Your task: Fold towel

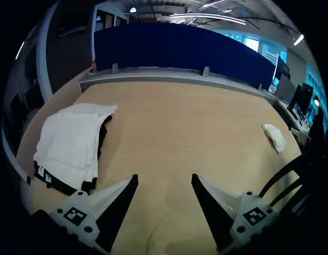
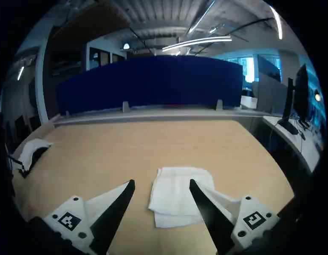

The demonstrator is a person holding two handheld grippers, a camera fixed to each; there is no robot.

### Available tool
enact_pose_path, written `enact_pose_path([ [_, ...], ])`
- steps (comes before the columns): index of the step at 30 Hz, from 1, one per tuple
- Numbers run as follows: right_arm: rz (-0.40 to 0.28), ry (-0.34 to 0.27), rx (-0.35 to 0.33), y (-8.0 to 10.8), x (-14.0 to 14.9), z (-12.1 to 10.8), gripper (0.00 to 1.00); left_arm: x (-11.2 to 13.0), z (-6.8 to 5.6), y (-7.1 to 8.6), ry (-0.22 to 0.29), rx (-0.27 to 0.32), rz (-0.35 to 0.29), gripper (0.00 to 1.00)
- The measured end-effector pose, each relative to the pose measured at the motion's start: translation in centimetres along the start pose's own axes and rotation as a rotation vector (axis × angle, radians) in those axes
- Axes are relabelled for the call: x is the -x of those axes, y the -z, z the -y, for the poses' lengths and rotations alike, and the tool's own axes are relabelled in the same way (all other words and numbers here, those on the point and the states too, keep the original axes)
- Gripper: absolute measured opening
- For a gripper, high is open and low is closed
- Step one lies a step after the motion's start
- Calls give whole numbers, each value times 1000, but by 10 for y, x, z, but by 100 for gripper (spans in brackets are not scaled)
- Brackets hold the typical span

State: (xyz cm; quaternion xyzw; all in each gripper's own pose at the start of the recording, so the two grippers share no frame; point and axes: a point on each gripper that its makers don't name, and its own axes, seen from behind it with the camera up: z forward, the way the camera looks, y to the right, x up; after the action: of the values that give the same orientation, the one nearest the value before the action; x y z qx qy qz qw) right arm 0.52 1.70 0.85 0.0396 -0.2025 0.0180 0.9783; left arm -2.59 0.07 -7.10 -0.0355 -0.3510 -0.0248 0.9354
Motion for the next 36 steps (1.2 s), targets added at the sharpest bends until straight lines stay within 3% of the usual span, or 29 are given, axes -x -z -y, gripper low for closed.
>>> enact_pose_path([
  [5,-159,-19,42,13,-38,0,100,-28,2,-4,9,3,-129,93],
  [12,-255,-59,75,26,-62,5,100,-67,2,-1,47,21,-289,93],
  [18,-258,-63,81,29,-67,9,100,-88,7,-2,60,30,-374,93],
  [24,-217,-52,71,33,-65,18,100,-101,6,-3,49,31,-440,93],
  [36,-106,-70,85,44,-61,13,100,-109,15,-5,6,-36,-577,93],
])
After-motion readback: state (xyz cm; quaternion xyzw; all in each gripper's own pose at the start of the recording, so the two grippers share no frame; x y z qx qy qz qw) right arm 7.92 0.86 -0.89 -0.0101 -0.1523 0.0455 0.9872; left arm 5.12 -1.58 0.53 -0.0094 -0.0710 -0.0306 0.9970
